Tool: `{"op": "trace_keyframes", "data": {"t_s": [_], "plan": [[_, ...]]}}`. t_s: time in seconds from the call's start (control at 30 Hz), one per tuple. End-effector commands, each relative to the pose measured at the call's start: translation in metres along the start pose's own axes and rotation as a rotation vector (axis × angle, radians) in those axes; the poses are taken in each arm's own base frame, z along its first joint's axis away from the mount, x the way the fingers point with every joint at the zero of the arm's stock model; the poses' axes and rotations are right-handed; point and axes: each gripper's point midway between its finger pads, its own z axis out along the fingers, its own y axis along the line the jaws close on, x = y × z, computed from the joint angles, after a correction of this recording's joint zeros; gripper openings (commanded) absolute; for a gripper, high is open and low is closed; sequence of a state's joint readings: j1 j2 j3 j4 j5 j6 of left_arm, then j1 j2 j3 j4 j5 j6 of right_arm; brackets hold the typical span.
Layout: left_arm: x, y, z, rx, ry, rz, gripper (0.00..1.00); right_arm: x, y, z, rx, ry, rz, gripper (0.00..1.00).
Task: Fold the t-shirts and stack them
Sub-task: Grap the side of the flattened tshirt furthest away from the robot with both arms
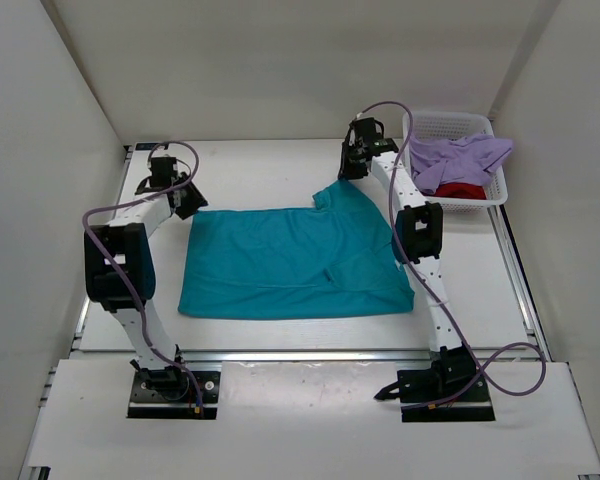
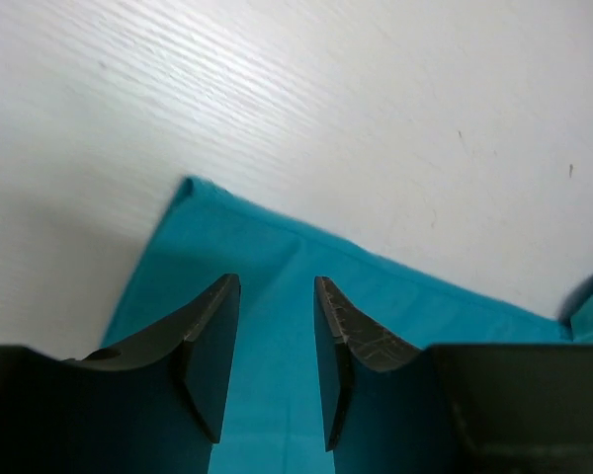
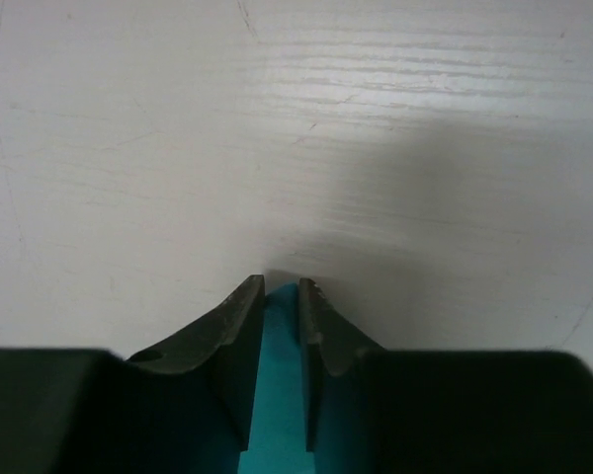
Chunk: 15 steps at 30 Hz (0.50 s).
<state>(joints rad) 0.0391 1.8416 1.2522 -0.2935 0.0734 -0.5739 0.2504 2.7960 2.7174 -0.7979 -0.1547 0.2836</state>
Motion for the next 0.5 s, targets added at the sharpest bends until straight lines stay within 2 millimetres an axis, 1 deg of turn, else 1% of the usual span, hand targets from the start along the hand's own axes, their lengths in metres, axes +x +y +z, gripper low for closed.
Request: {"op": "trace_keyframes", "data": {"t_s": [0.0, 0.03, 0.07, 0.1, 0.13, 0.17, 0.2, 0.23, 0.3, 0.37, 0.4, 0.43, 0.47], "plan": [[-0.014, 0.011, 0.006, -0.05, -0.013, 0.017, 0.47, -0.002, 0.003, -0.02, 0.009, 0.02, -0.002, 0.17], [-0.016, 0.012, 0.01, -0.06, -0.018, 0.024, 0.48, -0.006, 0.003, -0.023, 0.007, 0.011, -0.001, 0.13], [-0.013, 0.015, 0.013, -0.071, -0.001, 0.024, 0.48, -0.009, 0.006, -0.025, 0.004, 0.003, -0.007, 0.07], [-0.012, 0.016, 0.019, -0.077, 0.005, 0.029, 0.5, -0.014, 0.002, -0.027, -0.001, -0.006, -0.001, 0.04], [-0.014, 0.015, 0.019, -0.076, 0.011, 0.03, 0.51, -0.017, 0.002, -0.03, -0.002, -0.014, -0.003, 0.02], [-0.023, 0.013, 0.02, -0.077, -0.015, 0.029, 0.52, -0.021, 0.004, -0.033, -0.001, -0.024, -0.003, 0.0], [-0.018, 0.015, 0.025, -0.084, 0.004, 0.037, 0.53, -0.024, 0.009, -0.037, -0.013, -0.032, -0.013, 0.0], [-0.022, 0.017, 0.027, -0.095, 0.005, 0.04, 0.55, -0.028, 0.011, -0.042, -0.015, -0.041, -0.016, 0.0], [-0.024, 0.013, 0.034, -0.095, 0.011, 0.048, 0.54, -0.027, 0.019, -0.048, -0.013, -0.037, -0.029, 0.01], [-0.029, 0.02, 0.04, -0.131, 0.011, 0.048, 0.55, -0.029, 0.024, -0.055, -0.011, -0.042, -0.044, 0.0], [-0.029, 0.019, 0.045, -0.135, 0.012, 0.049, 0.55, -0.03, 0.031, -0.06, -0.018, -0.045, -0.054, 0.0], [-0.022, 0.022, 0.049, -0.139, 0.031, 0.049, 0.55, -0.03, 0.03, -0.061, -0.017, -0.044, -0.054, 0.0], [-0.023, 0.023, 0.051, -0.142, 0.033, 0.047, 0.55, -0.029, 0.031, -0.062, -0.016, -0.039, -0.06, 0.0]]}}
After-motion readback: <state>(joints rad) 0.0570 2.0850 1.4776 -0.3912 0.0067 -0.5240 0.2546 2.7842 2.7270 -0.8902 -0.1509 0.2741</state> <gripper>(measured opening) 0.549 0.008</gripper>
